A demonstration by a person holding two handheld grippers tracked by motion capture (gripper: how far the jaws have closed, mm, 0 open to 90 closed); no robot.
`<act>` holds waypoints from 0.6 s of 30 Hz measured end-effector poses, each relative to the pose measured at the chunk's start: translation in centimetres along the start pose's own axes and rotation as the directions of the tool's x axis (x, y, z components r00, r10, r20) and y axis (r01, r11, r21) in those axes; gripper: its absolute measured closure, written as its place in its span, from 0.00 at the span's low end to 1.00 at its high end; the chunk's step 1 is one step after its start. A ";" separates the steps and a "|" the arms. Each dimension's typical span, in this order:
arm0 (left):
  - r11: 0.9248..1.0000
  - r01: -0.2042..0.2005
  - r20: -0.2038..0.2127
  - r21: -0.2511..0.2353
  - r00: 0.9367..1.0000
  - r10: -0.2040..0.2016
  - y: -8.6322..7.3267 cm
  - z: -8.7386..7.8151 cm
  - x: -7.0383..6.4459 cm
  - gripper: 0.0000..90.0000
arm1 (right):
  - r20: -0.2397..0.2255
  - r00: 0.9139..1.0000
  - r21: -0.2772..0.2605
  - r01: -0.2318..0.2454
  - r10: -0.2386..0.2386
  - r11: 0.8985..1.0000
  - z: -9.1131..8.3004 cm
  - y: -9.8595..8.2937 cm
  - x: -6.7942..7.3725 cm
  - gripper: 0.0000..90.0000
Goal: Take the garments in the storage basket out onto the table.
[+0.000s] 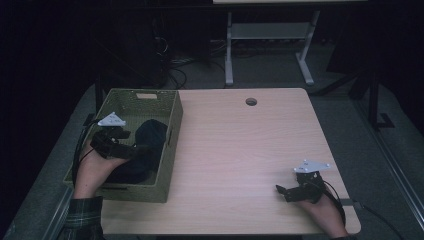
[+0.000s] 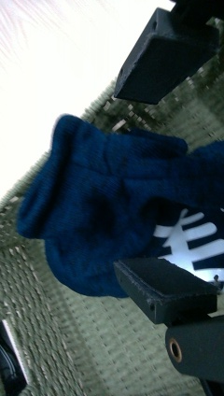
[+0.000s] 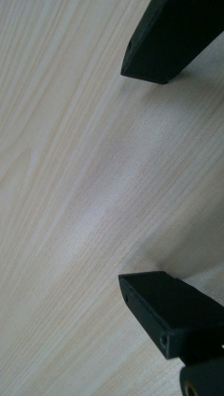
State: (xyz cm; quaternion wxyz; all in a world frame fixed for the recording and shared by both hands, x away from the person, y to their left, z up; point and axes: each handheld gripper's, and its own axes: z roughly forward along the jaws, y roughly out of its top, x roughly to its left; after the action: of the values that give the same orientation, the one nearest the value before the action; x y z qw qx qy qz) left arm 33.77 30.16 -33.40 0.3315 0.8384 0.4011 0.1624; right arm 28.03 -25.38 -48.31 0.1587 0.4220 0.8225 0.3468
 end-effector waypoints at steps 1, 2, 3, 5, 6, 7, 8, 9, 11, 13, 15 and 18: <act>1.000 -0.002 0.004 0.004 1.000 0.002 -0.1 0.1 0.0 0.16 | 0.000 1.000 0.000 0.000 0.000 1.000 0.0 0.0 0.0 0.02; 1.000 -0.002 0.004 0.011 1.000 0.002 -0.1 0.2 0.1 0.16 | 0.000 1.000 0.000 0.000 0.000 1.000 0.0 0.0 0.0 0.02; 1.000 0.000 0.004 0.014 1.000 0.000 -0.1 0.3 0.1 0.16 | 0.000 1.000 0.000 0.000 0.000 1.000 0.0 0.0 0.0 0.02; 1.000 -0.002 0.006 0.023 1.000 0.002 -0.2 0.5 0.2 0.16 | 0.000 1.000 0.000 0.000 0.000 1.000 0.0 0.0 0.0 0.02; 1.000 -0.002 0.007 0.031 1.000 0.002 -0.2 0.6 0.2 0.16 | 0.000 1.000 0.000 0.000 0.000 1.000 0.0 0.0 0.0 0.02; 0.999 -0.002 0.008 0.034 1.000 0.001 -0.3 0.7 0.2 0.16 | 0.000 1.000 0.000 0.000 0.000 1.000 0.0 0.0 0.0 0.02; 0.999 -0.004 0.008 0.036 1.000 0.003 -0.3 0.8 0.2 0.16 | 0.000 1.000 0.000 0.000 0.000 1.000 0.0 0.0 0.0 0.02; 0.999 -0.005 0.008 0.047 1.000 0.004 -0.4 0.9 0.3 0.16 | 0.000 1.000 0.000 0.000 0.000 1.000 0.0 0.0 0.0 0.02; 0.999 -0.005 0.008 0.053 1.000 0.004 -0.5 1.1 0.3 0.16 | 0.000 1.000 0.000 0.000 0.000 1.000 0.0 0.0 0.0 0.02; 0.998 -0.005 0.009 0.060 1.000 0.004 -0.6 1.2 0.4 0.16 | 0.000 1.000 0.000 0.000 0.000 1.000 0.0 0.0 0.0 0.02; 0.997 -0.005 0.010 0.072 1.000 0.005 -0.7 1.4 0.5 0.16 | 0.000 1.000 0.000 0.001 -0.001 1.000 0.0 0.0 0.0 0.02; 0.996 -0.005 0.008 0.089 1.000 0.005 -0.8 1.6 0.6 0.16 | -0.001 1.000 -0.001 0.002 -0.002 1.000 0.0 0.0 0.0 0.02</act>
State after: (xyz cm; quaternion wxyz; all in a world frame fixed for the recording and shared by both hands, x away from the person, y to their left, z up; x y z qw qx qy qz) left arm 34.57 30.27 -35.14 0.2950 0.8540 0.4045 0.1417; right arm 28.04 -25.40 -48.31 0.1590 0.4210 0.8228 0.3471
